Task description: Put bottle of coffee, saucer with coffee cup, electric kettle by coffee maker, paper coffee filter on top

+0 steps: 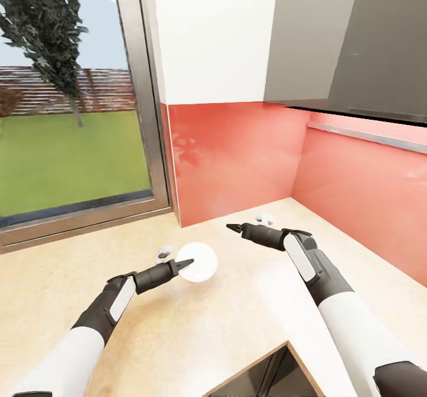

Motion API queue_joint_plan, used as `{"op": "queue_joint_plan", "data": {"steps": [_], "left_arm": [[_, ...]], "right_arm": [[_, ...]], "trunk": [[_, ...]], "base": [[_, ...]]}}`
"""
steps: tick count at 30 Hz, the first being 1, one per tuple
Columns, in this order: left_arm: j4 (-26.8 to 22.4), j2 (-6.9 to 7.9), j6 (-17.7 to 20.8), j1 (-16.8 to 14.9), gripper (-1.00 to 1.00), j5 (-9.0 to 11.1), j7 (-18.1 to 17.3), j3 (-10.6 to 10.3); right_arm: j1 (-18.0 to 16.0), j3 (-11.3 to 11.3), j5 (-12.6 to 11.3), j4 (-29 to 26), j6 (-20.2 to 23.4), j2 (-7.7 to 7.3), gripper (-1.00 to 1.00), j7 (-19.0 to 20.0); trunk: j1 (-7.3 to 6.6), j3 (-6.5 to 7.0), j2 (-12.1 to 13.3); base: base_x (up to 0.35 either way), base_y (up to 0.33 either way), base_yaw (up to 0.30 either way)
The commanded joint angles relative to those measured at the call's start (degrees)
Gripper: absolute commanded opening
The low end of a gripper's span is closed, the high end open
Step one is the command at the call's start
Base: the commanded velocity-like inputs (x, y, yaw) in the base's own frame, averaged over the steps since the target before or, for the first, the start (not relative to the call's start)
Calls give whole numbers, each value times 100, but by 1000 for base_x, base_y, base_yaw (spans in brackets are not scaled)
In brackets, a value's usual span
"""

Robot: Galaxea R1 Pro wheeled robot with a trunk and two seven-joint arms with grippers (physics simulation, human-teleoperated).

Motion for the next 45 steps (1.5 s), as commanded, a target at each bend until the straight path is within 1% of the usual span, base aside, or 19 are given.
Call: {"op": "queue_joint_plan", "data": {"steps": [1, 10, 16, 22, 32, 36, 45], "left_arm": [[2, -1, 33, -6, -100, 23, -2, 4], [2, -1, 33, -7, -100, 24, -5, 7], [2, -8, 33, -7, -100, 23, -2, 3], [2, -9, 33, -7, -100, 18, -2, 4], [2, -9, 24, -2, -100, 17, -2, 1], [2, -9, 24, -1, -100, 17, -2, 3], [2, -9, 17, 2, -100, 15, 3, -5]], "right_arm": [[-6, 7, -2, -4, 18, -5, 100, 6], [-4, 7, -2, -3, 18, -5, 100, 7], [-5, 7, -2, -2, 18, -4, 100, 7], [-10, 7, -2, -4, 18, -6, 100, 6], [-6, 7, 5, -4, -4, -7, 100, 3], [-9, 7, 7, -4, -30, -12, 100, -1], [-8, -1, 6, -13, 24, -13, 100, 7]], "trunk": [[2, -13, -14], [2, -13, -14], [2, -13, -14], [2, -13, -14], [2, -13, -14], [2, -13, -14], [2, -13, -14]], "base": [[-191, 175, 294], [-241, 207, 297], [-328, 40, 298], [-334, -40, 297], [-285, -170, 297], [-165, -113, 100], [-8, -6, 4]]}}
